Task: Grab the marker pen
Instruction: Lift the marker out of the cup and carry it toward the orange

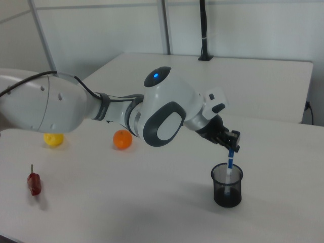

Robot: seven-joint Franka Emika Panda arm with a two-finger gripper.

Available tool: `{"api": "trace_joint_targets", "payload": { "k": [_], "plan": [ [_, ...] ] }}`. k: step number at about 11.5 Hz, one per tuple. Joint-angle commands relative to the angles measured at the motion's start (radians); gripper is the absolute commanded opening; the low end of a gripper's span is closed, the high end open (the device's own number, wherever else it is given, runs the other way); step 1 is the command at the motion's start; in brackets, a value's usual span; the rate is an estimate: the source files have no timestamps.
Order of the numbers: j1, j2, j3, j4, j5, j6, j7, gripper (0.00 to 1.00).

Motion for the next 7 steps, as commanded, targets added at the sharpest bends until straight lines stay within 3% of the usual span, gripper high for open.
{"api": "trace_joint_targets", "payload": {
  "k": [1,4,7],
  "plan": [
    [0.001,-0.098,0.0,-0.022,0.0,0.004,-0.003,0.0],
    [0.005,-0.18,0.0,-0.023,0.003,0.002,0.004,0.0],
    [0.037,-0.267,0.003,-0.02,0.006,-0.102,0.032,0.0]
  ]
}}
